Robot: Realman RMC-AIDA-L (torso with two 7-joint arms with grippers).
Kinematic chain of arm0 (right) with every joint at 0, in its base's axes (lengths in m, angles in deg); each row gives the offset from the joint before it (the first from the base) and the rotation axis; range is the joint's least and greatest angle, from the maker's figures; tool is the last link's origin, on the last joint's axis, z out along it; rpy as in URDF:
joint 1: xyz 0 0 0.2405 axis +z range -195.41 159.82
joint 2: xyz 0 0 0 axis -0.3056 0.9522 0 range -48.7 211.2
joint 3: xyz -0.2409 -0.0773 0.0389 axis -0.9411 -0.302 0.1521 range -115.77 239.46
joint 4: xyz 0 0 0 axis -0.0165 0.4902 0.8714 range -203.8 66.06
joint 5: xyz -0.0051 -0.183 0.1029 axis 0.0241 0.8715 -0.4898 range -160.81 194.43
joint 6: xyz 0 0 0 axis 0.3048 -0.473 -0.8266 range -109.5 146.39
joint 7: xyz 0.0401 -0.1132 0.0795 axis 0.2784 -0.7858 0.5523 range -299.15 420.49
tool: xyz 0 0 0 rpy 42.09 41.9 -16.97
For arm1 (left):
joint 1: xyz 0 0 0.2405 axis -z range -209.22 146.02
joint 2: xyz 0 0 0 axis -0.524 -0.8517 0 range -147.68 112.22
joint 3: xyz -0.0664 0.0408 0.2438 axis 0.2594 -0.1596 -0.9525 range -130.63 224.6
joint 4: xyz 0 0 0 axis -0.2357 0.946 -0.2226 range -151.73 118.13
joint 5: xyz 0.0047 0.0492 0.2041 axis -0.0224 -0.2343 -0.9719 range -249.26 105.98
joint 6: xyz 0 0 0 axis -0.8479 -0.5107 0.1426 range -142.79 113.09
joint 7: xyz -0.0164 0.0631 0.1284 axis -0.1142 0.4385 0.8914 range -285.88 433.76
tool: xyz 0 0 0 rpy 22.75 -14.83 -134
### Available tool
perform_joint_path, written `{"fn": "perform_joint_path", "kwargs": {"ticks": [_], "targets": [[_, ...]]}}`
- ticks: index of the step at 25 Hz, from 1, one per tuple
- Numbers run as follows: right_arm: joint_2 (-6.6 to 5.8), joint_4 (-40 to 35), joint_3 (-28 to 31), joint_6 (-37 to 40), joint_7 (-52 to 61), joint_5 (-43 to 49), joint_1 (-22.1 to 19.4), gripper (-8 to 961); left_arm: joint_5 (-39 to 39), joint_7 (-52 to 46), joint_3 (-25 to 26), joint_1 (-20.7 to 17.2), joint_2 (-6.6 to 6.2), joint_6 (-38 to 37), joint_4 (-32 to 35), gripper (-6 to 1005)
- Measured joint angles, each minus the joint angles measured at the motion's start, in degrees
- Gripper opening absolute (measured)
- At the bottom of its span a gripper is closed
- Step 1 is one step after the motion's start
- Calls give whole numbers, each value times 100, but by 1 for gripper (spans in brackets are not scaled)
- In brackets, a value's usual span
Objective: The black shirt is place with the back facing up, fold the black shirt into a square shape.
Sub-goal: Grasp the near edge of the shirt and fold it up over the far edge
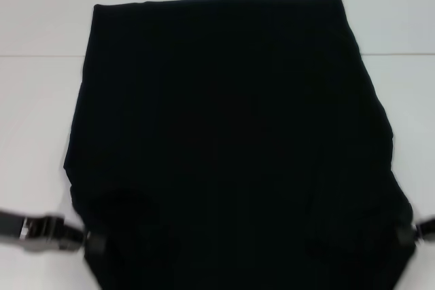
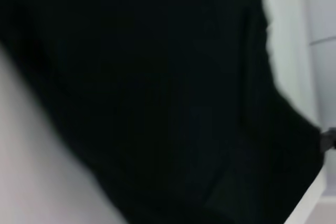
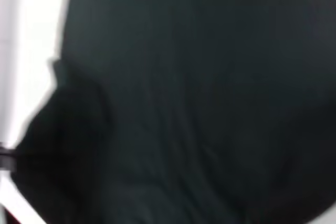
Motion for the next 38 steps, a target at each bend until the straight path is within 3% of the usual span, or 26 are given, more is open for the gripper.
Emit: {"fn": "perform_joint_path", "kwargs": {"ticks": [6, 16, 20, 23, 27, 38], "targets": [[-36, 221, 105, -362, -228, -946, 162, 42, 907, -316, 249, 247, -96, 495, -298, 54], [-94, 1027, 265, -2762, -537, -1649, 735, 43, 1121, -658, 215, 1251, -46, 3400, -1216, 54], [-12, 1395, 217, -3988, -774, -1664, 1007, 43, 1098, -659, 159, 1608, 28, 4701, -1497, 54], [35, 1723, -13, -4750, -920, -1643, 1182, 43, 1061, -732, -190, 1713, 68, 5468, -1687, 54], [84, 1914, -363, -5443, -918, -1641, 1315, 44, 1077, -925, -617, 1681, 129, 5871, -1641, 54], [141, 1586, -661, -6130, -951, -1657, 1603, 45, 1229, -902, -647, 1712, 180, 6491, -1320, 54]]}}
